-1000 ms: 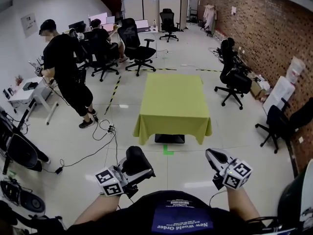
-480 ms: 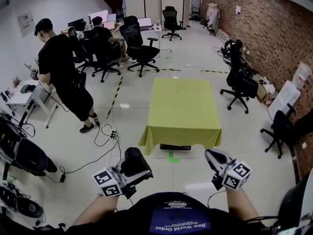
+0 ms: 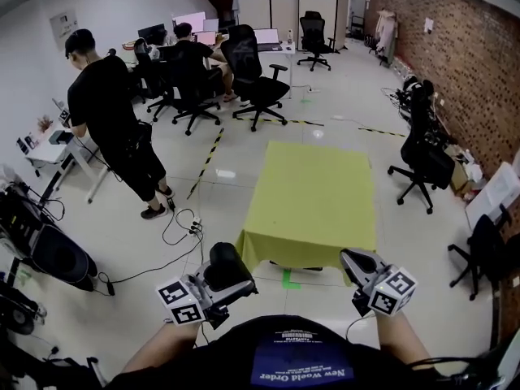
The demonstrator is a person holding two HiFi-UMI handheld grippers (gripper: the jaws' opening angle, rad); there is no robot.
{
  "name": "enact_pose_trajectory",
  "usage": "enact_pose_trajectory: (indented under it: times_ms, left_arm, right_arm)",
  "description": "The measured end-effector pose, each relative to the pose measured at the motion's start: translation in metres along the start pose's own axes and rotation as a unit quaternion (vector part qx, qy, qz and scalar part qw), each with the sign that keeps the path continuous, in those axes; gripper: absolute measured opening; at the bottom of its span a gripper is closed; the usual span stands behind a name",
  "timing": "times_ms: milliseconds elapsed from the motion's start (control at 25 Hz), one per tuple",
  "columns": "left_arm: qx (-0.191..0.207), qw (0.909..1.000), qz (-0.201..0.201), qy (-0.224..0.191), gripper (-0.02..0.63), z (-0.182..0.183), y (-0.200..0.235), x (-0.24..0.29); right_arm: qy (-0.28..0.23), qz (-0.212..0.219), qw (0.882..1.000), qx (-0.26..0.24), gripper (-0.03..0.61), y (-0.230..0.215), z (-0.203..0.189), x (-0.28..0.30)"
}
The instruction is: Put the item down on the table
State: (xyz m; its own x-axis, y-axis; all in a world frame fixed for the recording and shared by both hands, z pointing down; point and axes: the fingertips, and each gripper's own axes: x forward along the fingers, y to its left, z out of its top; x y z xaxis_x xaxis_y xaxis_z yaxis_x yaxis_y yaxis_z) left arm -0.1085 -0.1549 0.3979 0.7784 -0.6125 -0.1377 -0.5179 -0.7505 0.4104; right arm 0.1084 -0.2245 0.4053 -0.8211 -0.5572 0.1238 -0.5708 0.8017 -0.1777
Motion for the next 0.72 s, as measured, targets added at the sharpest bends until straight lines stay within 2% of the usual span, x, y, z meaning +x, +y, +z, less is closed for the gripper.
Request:
enact_pose_trajectory:
  times_ms: [240, 560, 720]
  left_arm:
    - [0.007, 0.9994, 0.026, -0.020, 0.356, 0.007, 0.027, 0.078]
    - [-0.004, 0.9997, 0.024, -0.009, 0.356, 0.008, 0.064, 0.149]
    - [-0.008, 0.9999, 0.006, -0.002, 0.356, 0.013, 0.097, 0.174]
  right_arm:
    - [0.002, 0.035, 0.999, -0.009, -0.014, -0.083, 0.022, 0.008]
    - [0.004, 0.026, 1.000, 0.006, -0.014, -0.164, 0.027, 0.016]
    - [0.003, 0.008, 1.000, 0.010, -0.014, -0.194, 0.032, 0.036]
